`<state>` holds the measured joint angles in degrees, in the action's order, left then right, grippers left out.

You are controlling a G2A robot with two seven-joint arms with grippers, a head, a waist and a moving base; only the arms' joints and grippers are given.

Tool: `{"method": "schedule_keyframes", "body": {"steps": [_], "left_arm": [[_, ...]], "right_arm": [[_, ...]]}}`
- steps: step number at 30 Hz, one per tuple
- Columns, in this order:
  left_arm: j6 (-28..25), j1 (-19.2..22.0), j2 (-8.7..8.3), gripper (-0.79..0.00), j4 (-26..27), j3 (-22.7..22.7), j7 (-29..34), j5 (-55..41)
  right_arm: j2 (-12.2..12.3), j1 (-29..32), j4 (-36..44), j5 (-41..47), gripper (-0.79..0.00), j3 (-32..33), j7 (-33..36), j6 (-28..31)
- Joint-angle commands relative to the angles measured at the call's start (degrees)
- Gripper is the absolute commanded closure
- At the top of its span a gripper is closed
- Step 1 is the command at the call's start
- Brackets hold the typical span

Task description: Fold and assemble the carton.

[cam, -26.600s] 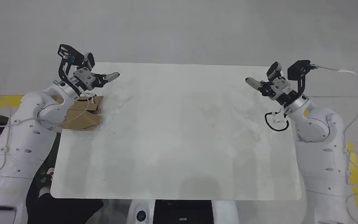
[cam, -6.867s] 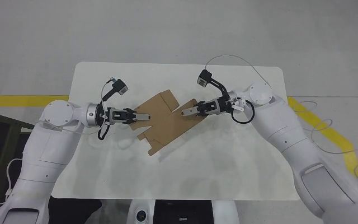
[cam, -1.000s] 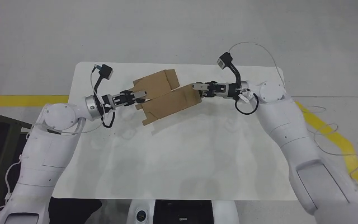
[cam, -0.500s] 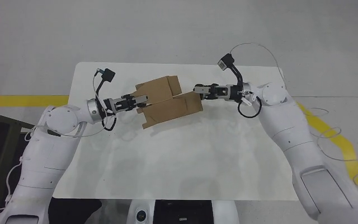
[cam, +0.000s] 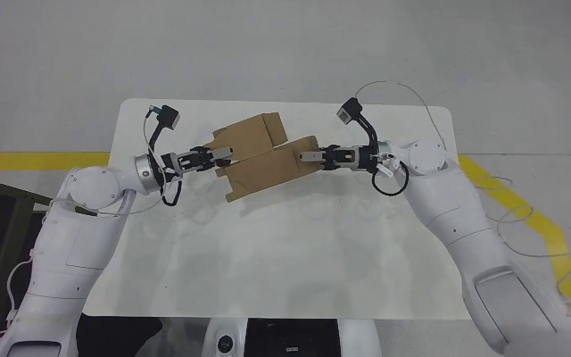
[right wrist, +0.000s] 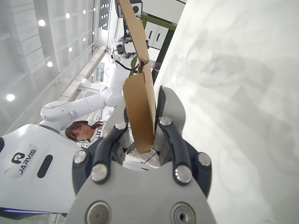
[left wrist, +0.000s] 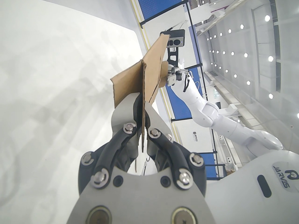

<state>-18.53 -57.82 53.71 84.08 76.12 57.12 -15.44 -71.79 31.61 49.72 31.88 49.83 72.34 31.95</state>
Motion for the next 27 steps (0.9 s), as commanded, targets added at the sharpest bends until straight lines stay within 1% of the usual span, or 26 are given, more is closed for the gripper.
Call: {"method": "schedule_keyframes", "body": {"steps": [1,4,5,6,8,11,13,17,21,24,26,27], "left_arm": [[0.35,0.07,0.00,0.000,-0.18,-0.01,0.21,-0.34],[0.55,0.17,0.00,0.000,-0.51,0.03,0.37,-0.61],[0.55,0.20,0.00,-0.065,-0.58,0.04,0.41,-0.67],[0.58,0.23,-0.01,-0.194,-0.67,0.06,0.50,-0.69],[0.57,0.29,-0.02,-0.332,-0.86,0.16,0.66,-0.89],[0.68,0.42,-0.06,-0.369,-1.25,0.42,0.82,-1.25],[0.91,0.53,-0.08,-0.369,-1.46,0.58,0.84,-1.55],[1.35,0.79,-0.09,-0.332,-1.55,0.82,1.03,-2.36],[1.78,0.75,-0.06,-0.243,-1.19,0.80,1.29,-3.28],[2.16,0.63,-0.06,-0.135,-0.88,0.80,1.50,-3.82],[2.34,0.55,-0.06,-0.095,-0.72,0.83,1.60,-4.10],[2.42,0.51,-0.07,-0.089,-0.67,0.85,1.62,-4.12]], "right_arm": [[0.02,-0.19,-0.19,-0.14,0.000,-0.18,-0.13,0.14],[0.06,-0.40,-0.37,-0.12,0.000,-0.43,-0.20,0.21],[0.07,-0.48,-0.43,-0.15,0.000,-0.52,-0.20,0.20],[0.10,-0.59,-0.52,-0.28,0.000,-0.61,-0.16,0.16],[0.14,-0.79,-0.63,-0.49,0.000,-0.77,-0.20,0.20],[0.21,-1.09,-0.83,-0.86,0.000,-1.02,-0.21,0.21],[0.25,-1.25,-0.86,-1.09,0.000,-1.23,-0.21,0.21],[0.27,-1.45,-1.04,-1.14,0.000,-1.59,-0.28,0.28],[0.23,-1.53,-1.12,-0.86,0.000,-1.95,-0.47,0.47],[0.21,-1.67,-1.38,-0.86,0.000,-2.18,-0.65,0.65],[0.20,-1.81,-1.71,-1.06,0.000,-2.32,-0.85,0.85],[0.20,-1.90,-1.96,-1.24,0.000,-2.37,-0.98,0.98]]}}
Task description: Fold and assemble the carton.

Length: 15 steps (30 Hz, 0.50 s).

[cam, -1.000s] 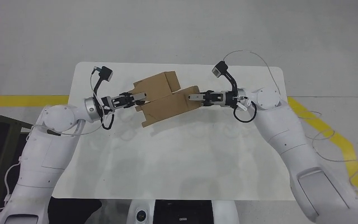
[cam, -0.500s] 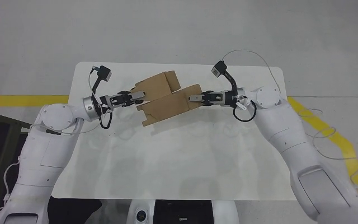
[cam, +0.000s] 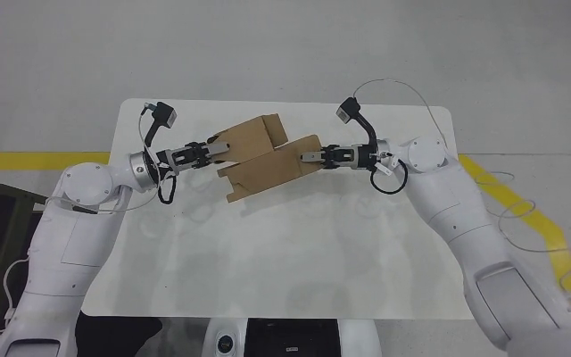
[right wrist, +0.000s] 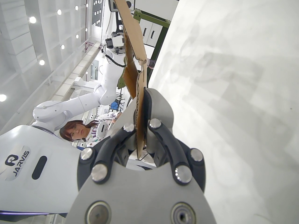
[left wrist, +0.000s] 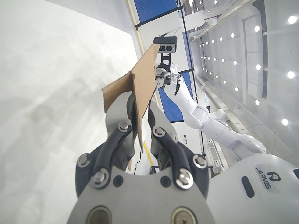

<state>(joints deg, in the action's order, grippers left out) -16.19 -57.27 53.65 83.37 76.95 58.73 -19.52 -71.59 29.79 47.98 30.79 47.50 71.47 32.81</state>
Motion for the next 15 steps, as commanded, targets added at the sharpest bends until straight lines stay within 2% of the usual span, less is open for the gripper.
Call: {"method": "schedule_keyframes", "body": {"steps": [1,5,9,10,13,15], "left_arm": [[0.18,-0.06,-0.02,-0.086,0.09,0.05,0.05,-0.04],[0.40,-0.14,-0.02,-0.099,0.20,0.05,-0.02,0.02],[0.60,-0.09,0.03,0.000,0.31,-0.25,-0.30,0.31],[0.63,-0.07,0.04,0.000,0.29,-0.28,-0.39,0.35],[0.52,-0.03,0.05,0.000,0.36,-0.35,-0.45,0.49],[0.45,-0.06,0.05,0.000,0.41,-0.33,-0.46,0.55]], "right_arm": [[-0.01,-0.19,-0.44,-0.39,0.000,-0.12,-0.19,0.19],[-0.12,-0.43,-0.84,-0.39,0.000,-0.32,-0.48,0.48],[-0.24,-0.52,-0.70,-0.23,0.000,-0.60,-0.51,0.52],[-0.24,-0.56,-0.79,-0.29,-0.099,-0.64,-0.53,0.54],[-0.11,-0.79,-1.91,-0.60,-0.320,-0.31,-0.88,0.88],[0.10,-1.04,-2.73,-1.03,-0.348,0.17,-1.17,1.17]]}}
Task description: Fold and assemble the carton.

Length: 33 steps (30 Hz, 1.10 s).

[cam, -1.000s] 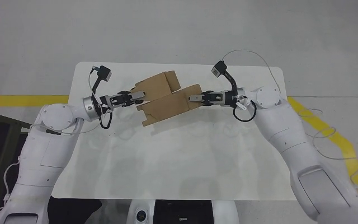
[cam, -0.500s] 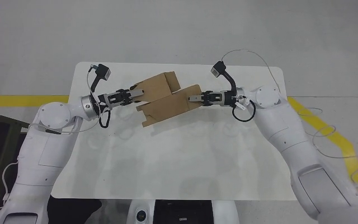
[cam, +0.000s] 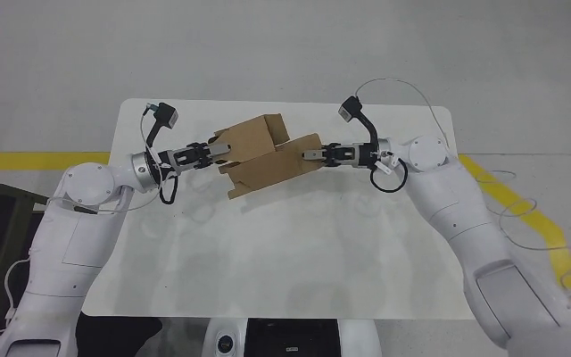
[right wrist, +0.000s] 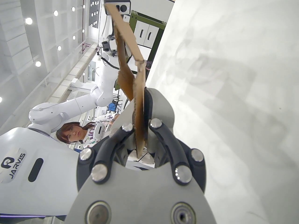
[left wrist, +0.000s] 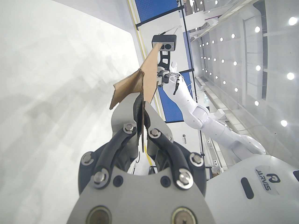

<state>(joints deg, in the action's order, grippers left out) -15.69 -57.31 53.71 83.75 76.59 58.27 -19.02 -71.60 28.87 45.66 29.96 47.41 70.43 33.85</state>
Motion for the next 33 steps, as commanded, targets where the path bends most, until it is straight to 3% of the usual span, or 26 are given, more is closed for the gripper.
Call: {"method": "schedule_keyframes", "body": {"steps": [1,5,7,13,18,22,33], "left_arm": [[-0.19,-0.08,-0.01,0.000,0.07,0.04,0.08,0.08],[-1.14,-0.29,-0.08,0.000,0.37,0.24,0.36,0.49],[-1.91,-0.42,-0.12,0.000,0.67,0.36,0.55,0.74],[-3.00,-0.89,-0.18,0.000,1.34,0.27,1.08,1.31],[-3.57,-1.15,-0.18,0.000,2.28,-0.05,1.83,1.23],[-3.98,-1.41,-0.24,0.000,3.03,-0.06,2.90,0.72],[-2.72,-2.14,-0.44,0.000,4.89,0.54,5.48,-2.92]], "right_arm": [[0.27,-0.31,-0.91,-0.56,-0.369,0.57,-0.26,0.26],[1.08,-1.21,-2.37,-1.72,-0.388,2.42,-1.08,1.08],[1.52,-1.41,-2.02,-1.35,-0.446,3.53,-1.40,1.40],[2.08,0.04,4.73,3.84,-0.459,4.54,0.13,-0.11],[1.47,1.30,8.24,7.35,-0.468,2.06,1.40,-1.38],[0.35,1.12,7.34,8.81,-0.422,-0.87,1.44,-1.42],[-1.80,-1.13,5.15,8.16,-0.406,-6.75,-0.17,0.19]]}}
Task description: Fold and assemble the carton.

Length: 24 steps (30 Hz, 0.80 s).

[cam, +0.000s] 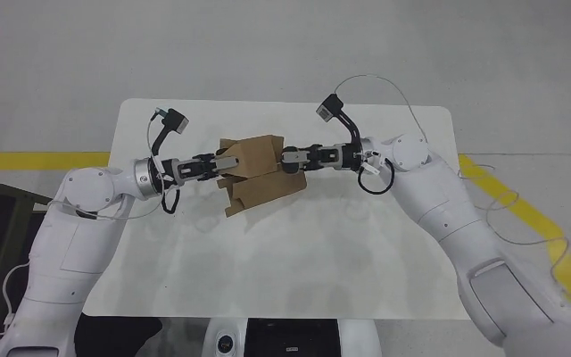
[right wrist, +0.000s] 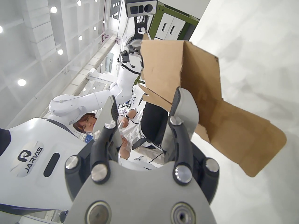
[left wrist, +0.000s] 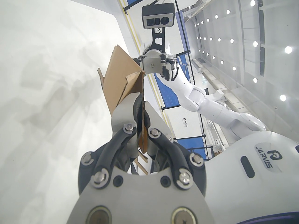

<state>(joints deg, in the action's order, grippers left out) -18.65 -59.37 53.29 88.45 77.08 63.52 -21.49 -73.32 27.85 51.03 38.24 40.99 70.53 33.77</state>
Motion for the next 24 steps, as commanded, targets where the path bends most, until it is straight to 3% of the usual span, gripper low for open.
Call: {"method": "schedule_keyframes", "body": {"steps": [1,24], "left_arm": [[0.44,-0.14,-0.04,0.000,0.38,0.16,0.42,-0.76],[1.47,-1.34,-0.35,0.000,2.49,1.05,1.36,-2.09]], "right_arm": [[-0.16,-0.26,-0.49,-0.18,-0.403,-0.65,-0.49,0.49],[-1.16,-3.36,-3.10,2.23,-0.422,-5.60,-1.82,1.83]]}}
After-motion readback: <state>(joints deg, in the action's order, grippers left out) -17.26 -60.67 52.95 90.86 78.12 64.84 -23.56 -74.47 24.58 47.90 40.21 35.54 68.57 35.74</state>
